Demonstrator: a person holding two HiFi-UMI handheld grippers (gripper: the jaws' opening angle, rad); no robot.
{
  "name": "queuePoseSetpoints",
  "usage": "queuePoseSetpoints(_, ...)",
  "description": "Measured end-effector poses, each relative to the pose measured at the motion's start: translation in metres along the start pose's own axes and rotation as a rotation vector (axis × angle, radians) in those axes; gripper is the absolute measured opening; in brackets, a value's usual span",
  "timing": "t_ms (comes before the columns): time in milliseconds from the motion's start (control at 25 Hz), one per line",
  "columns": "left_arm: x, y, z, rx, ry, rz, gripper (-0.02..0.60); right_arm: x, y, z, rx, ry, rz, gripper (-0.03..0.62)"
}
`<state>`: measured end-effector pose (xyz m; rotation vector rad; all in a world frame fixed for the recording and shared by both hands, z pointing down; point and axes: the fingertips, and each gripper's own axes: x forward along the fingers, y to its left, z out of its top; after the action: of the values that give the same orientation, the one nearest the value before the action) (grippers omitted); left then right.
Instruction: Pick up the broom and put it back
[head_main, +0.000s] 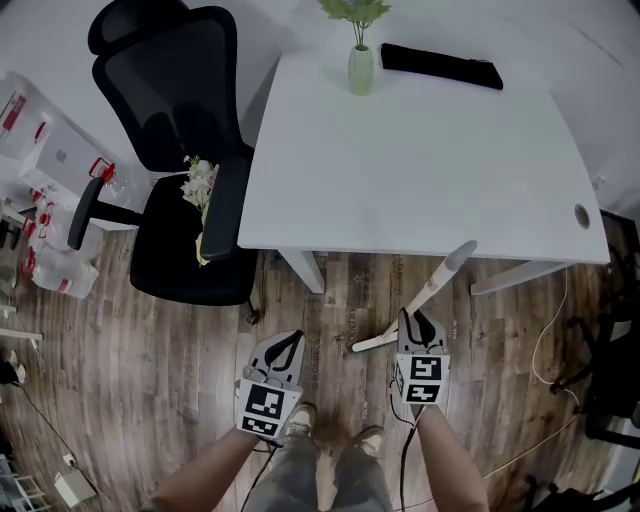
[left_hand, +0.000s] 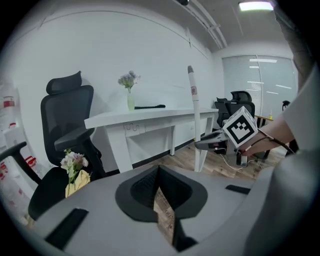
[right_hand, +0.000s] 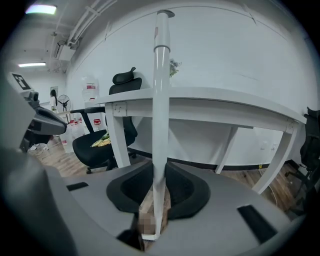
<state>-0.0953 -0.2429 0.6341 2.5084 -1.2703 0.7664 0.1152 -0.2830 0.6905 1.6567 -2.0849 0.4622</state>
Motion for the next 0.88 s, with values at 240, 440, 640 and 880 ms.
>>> queuePoseSetpoints(240, -0.001, 0.008, 0.005, -0.029, -0.014, 0.011, 0.017, 0.023, -0.004, 0.009, 0.009, 0.007, 0.013, 0.098)
queuePoseSetpoints(440, -0.002, 0.014, -0.002, -0.082, 0.026, 0.007, 0.017, 0.033, -0.004, 0.01, 0.021, 0.027, 0.028, 0.098)
queuePoseSetpoints(640, -0.006, 0.015, 0.008, -0.095, 0.022, -0.003, 0.017, 0.039, -0.004, 0.01, 0.092, 0.072, 0.033, 0.111)
queuePoseSetpoints(880, -0.023, 0.016, 0.03, -0.096, 0.018, -0.006, 0.017, 0.014, -0.004, 0.021, 0.192, 0.091, 0.025, 0.149)
